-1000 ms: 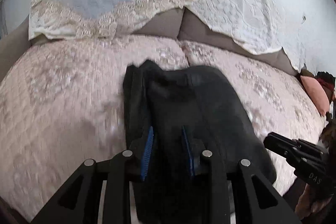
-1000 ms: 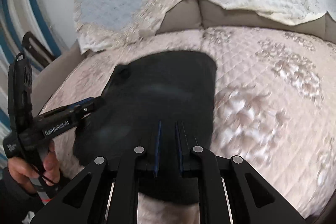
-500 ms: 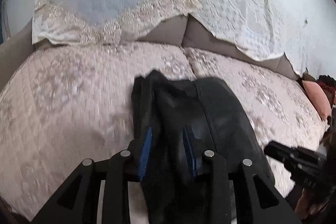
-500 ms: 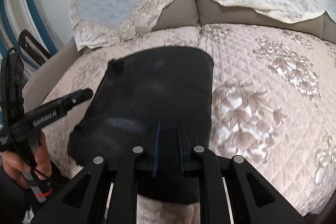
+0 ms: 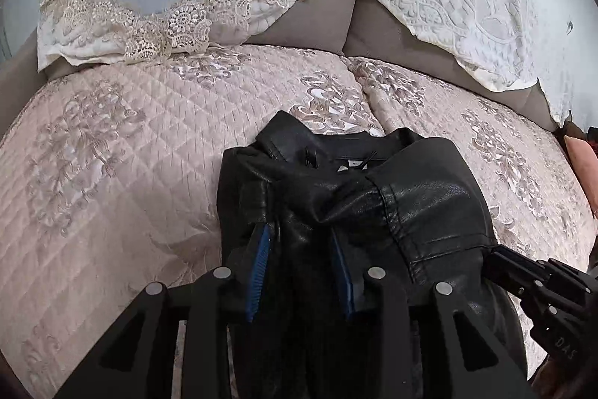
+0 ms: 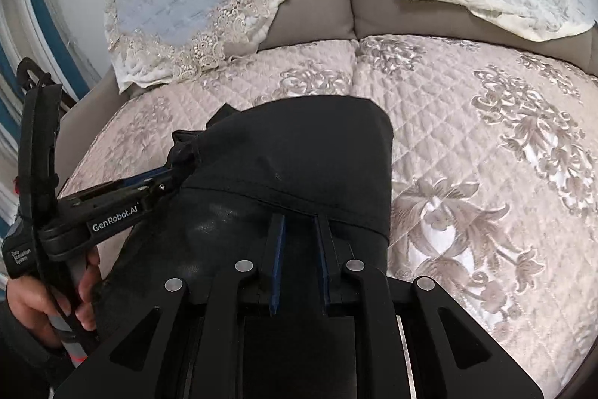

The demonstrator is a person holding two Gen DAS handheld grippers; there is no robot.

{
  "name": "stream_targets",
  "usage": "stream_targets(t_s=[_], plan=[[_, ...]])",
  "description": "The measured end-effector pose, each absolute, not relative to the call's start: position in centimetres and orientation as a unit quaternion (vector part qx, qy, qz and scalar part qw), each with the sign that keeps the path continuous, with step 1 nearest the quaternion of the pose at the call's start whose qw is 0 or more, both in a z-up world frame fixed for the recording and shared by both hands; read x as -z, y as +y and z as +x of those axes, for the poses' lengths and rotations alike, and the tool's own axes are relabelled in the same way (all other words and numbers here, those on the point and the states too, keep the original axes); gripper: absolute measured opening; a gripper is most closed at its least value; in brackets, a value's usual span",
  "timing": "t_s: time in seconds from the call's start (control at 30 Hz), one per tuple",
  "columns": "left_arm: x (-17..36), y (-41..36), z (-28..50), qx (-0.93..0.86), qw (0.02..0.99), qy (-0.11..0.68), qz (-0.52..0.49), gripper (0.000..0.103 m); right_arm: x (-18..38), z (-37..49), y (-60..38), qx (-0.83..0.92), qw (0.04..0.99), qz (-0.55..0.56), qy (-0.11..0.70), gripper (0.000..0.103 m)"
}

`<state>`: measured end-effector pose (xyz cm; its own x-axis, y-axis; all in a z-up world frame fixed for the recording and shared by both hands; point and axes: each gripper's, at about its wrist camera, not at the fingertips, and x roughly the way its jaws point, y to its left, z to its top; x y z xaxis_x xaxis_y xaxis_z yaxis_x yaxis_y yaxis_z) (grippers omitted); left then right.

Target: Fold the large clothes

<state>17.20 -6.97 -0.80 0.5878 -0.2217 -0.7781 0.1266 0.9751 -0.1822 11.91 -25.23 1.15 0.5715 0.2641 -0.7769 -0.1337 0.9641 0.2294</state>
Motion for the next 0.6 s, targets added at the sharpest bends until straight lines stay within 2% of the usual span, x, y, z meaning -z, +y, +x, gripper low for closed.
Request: stream_targets(t_s=[0.2, 0.27, 0.33, 0.4, 0.6], plan=[[1.1, -7.1, 17.1, 0.098, 0.89, 0.443, -0.049, 0.037, -0.9, 12.1, -25.4, -0.114, 0.88, 0.074, 0.455, 0.021], [0.7, -7.1, 16.9, 0.097, 0.891, 0.441, -0.046, 0.037, -1.3, 11.8, -25.5, -0.104, 0.881, 0.066, 0.457, 0.026], [0.2, -7.0, 16.3, 0.093, 0.892, 0.441, -0.041, 0.037, -1.9, 11.0, -25.7, -0.095, 0.883, 0.061, 0.455, 0.039], [-0.6, -6.8, 15.2, 0.083, 0.895, 0.437, -0.038, 0.037, -2.4, 9.9, -25.9, -0.099, 0.885, 0.063, 0.451, 0.045], [-2.8, -5.5, 10.3, 0.087, 0.903, 0.418, -0.043, 0.039, -3.9, 5.3, -25.9, -0.112, 0.889, 0.063, 0.439, 0.046]])
